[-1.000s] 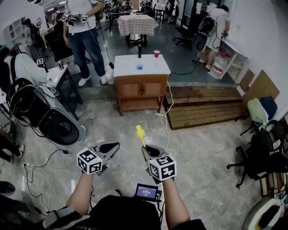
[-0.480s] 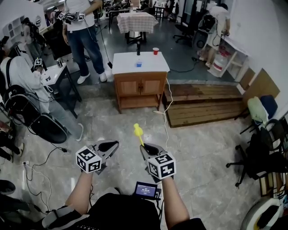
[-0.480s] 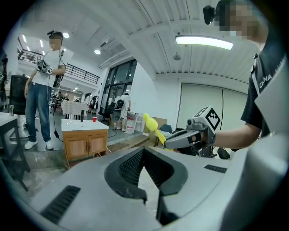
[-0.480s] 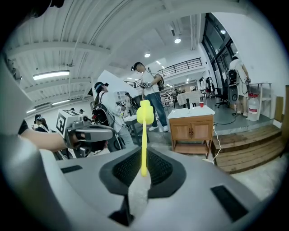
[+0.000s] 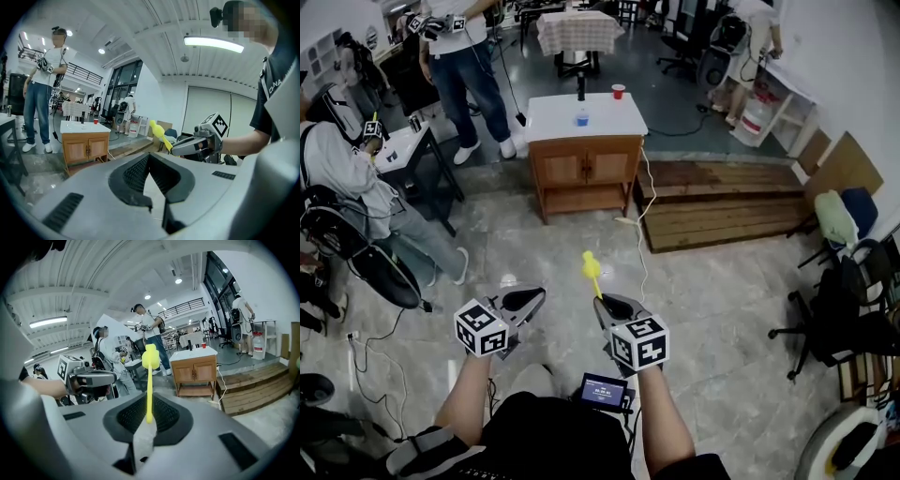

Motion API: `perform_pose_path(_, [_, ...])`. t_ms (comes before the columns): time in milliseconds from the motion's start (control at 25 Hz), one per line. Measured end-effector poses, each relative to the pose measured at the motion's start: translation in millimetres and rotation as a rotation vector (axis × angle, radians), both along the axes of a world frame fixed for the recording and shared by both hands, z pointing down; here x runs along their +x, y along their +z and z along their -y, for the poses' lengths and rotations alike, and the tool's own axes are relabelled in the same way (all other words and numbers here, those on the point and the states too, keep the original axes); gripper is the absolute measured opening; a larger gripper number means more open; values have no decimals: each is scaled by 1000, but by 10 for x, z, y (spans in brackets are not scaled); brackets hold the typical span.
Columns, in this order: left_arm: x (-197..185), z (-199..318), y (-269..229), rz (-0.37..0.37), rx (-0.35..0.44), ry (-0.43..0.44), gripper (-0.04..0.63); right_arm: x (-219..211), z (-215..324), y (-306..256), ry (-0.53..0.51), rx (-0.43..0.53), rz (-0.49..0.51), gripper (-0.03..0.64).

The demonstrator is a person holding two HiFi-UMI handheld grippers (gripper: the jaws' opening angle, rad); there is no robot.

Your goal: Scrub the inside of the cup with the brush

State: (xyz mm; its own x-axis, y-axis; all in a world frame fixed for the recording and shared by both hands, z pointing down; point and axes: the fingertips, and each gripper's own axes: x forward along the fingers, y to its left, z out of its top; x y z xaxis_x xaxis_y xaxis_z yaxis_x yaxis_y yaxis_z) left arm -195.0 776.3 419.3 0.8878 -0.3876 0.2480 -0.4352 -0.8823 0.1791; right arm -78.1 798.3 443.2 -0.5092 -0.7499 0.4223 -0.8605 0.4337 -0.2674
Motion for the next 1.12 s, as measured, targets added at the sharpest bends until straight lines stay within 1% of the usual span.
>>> perform_pose_path(160, [24, 147, 93, 3, -27, -4, 3, 30, 121, 64, 10, -20, 38, 41])
perform_pose_path(400, [109, 598, 195, -1, -47, -2, 3, 147, 513, 172, 25, -48, 30, 41])
perform_pose_path(720, [173, 1464, 254, -24, -73, 9, 3, 228, 1388, 149, 33, -69, -18, 41])
perform_pose_path(1120, [140, 2522, 210, -47, -70, 36, 3, 206, 2439, 37, 61, -68, -57, 41])
